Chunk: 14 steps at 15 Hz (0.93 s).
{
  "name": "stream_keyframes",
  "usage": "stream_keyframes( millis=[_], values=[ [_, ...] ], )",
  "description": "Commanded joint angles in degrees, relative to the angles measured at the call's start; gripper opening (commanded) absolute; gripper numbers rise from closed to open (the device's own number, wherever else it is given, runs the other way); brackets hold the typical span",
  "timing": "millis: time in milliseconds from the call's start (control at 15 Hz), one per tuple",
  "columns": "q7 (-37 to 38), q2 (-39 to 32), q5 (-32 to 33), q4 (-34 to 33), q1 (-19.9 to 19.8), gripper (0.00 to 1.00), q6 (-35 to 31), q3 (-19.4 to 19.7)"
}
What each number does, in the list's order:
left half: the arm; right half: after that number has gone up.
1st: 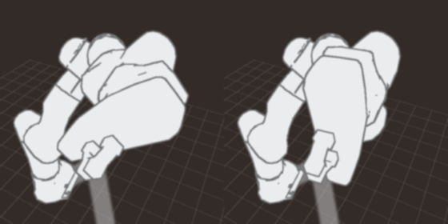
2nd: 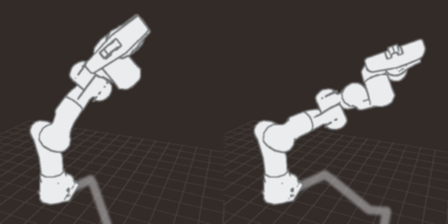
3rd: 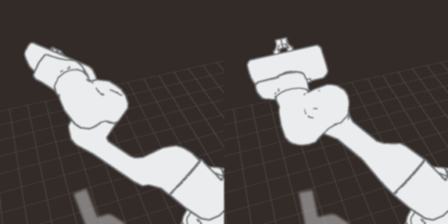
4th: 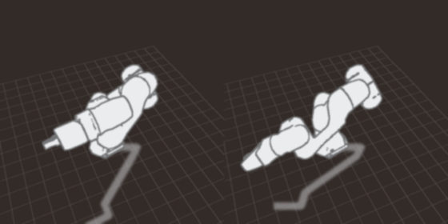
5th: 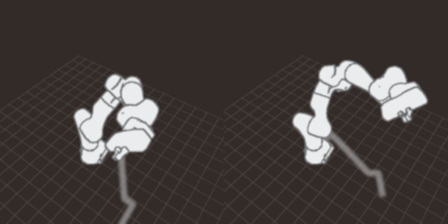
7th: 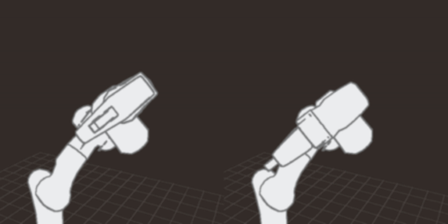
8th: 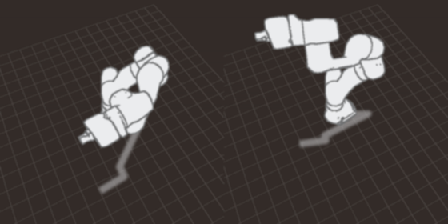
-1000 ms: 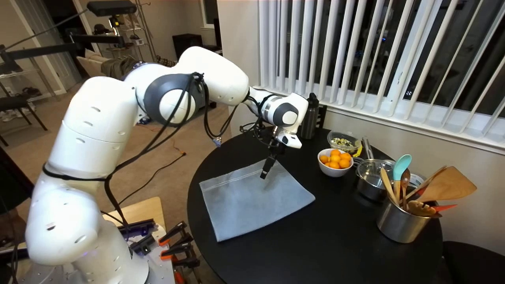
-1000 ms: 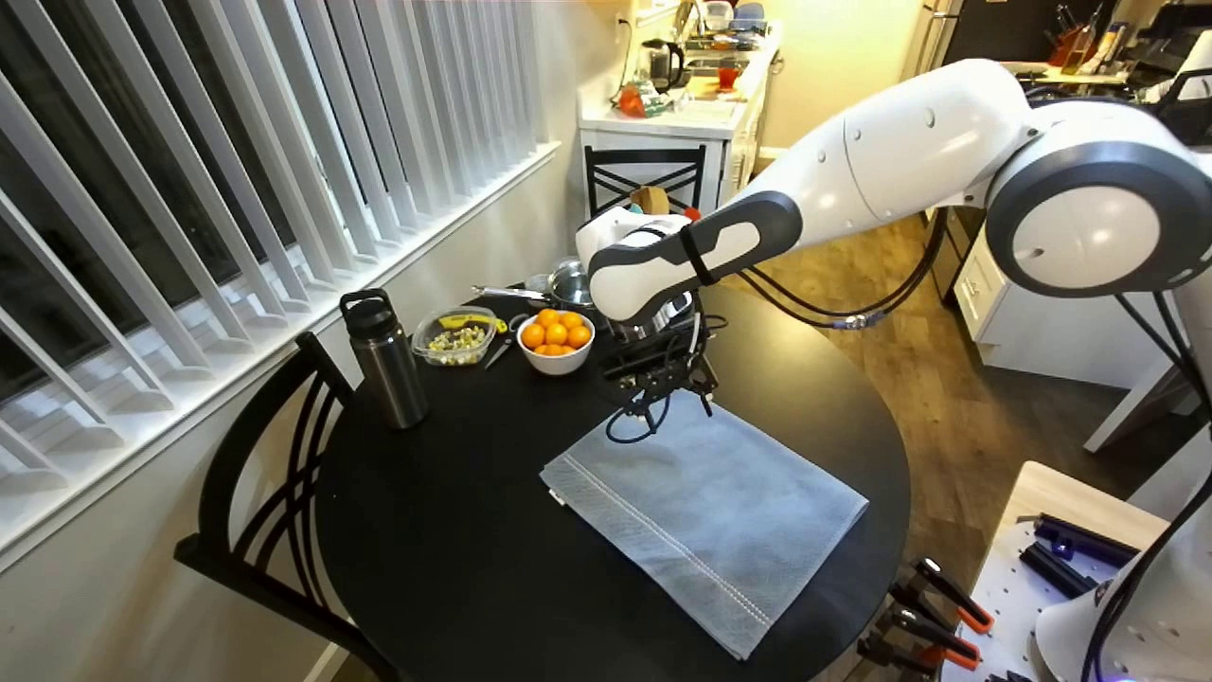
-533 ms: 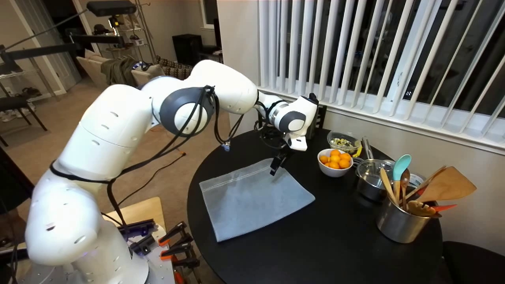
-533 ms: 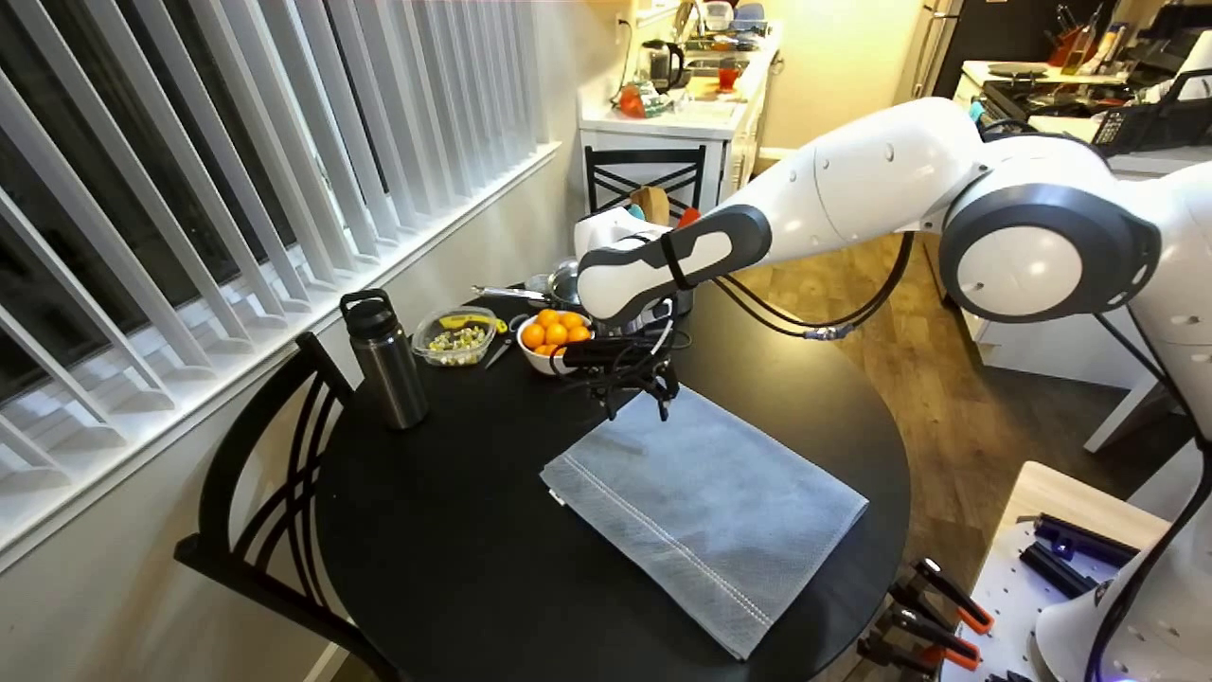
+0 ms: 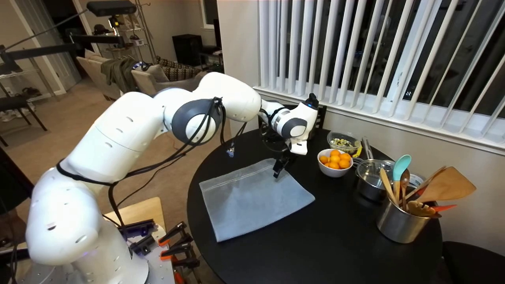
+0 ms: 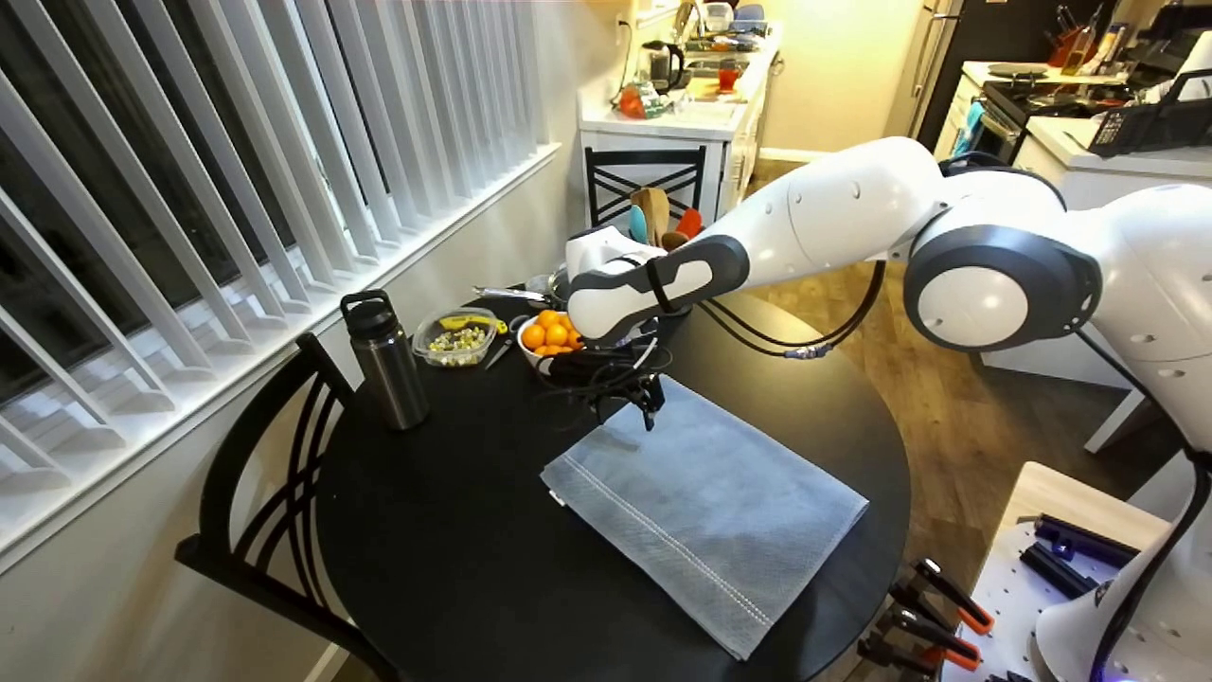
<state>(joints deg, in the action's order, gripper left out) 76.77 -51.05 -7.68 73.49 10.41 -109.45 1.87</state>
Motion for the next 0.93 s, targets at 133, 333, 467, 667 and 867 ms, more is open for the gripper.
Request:
stream_keyframes(
  millis=[133,333,467,667,867],
  values=[
    [7.09,-1.78,0.99,-1.85,1.19,1.0,-3.76,1.68],
    [9.19,-2.9,1.37,-2.46,1.01,1.0,-4.13,2.07],
    [10.31,-3.32,1.37,-2.34,0.92,1.0,-4.63,2.23],
    [11.11,-3.73,1.22,-1.94,0.78,1.0,-5.95,2.41],
    [11.76,-4.0,1.25,-1.64,0.73,1.0,-7.63,2.53]
  ],
)
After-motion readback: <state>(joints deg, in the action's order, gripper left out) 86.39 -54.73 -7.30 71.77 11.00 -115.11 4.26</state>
